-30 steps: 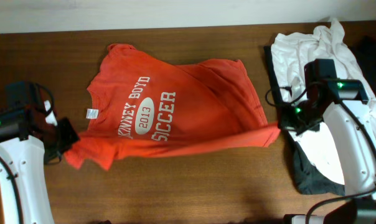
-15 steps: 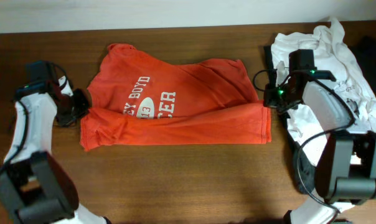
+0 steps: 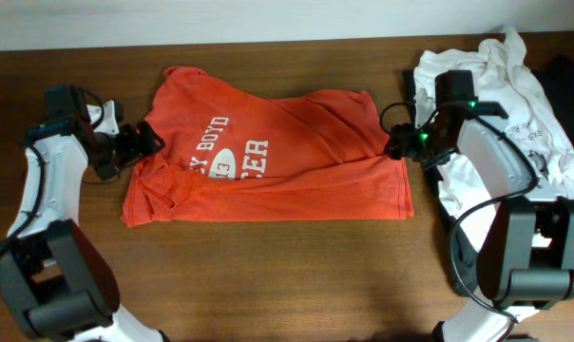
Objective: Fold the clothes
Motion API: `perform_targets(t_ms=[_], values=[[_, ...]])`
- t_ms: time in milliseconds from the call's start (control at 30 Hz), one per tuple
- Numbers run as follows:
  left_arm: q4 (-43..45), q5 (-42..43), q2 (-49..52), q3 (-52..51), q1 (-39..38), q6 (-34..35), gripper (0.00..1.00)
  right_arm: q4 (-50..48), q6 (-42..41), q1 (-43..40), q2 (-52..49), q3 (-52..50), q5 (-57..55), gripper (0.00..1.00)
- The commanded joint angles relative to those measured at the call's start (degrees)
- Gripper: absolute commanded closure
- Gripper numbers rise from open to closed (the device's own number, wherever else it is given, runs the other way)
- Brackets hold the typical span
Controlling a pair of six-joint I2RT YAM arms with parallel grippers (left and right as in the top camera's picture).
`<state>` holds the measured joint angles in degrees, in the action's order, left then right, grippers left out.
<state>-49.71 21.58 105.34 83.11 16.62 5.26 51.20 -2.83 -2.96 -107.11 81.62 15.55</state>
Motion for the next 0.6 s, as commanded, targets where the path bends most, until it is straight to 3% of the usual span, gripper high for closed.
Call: perform_targets(t_ms=[0,67,133,400,567], values=[[-5.6,1.2,-5.5,1.7,-1.4,-3.5,0.06,8.0,0.9,0.0,1.0,4.4,-1.1,0.36],[-9.7,-1.6,-5.4,1.2,-3.7,-4.9,0.06,9.3,1.0,0.5,0.9,1.8,-1.2,0.64],[-10.5,-4.6,-5.2,-0.3,-5.4,-4.9,0.06,7.2,1.2,1.1,0.8,-1.9,-1.2,0.74],[-9.2,-12.5,-5.2,-9.8,-11.6,-4.9,0.06,-6.0,0.9,2.3,0.8,-16.2,-1.0,0.74],[-5.3,-13.2,-5.2,-14.8,-13.7,-4.9,0.09,-9.4,0.9,2.7,0.8,-19.3,-1.2,0.74]])
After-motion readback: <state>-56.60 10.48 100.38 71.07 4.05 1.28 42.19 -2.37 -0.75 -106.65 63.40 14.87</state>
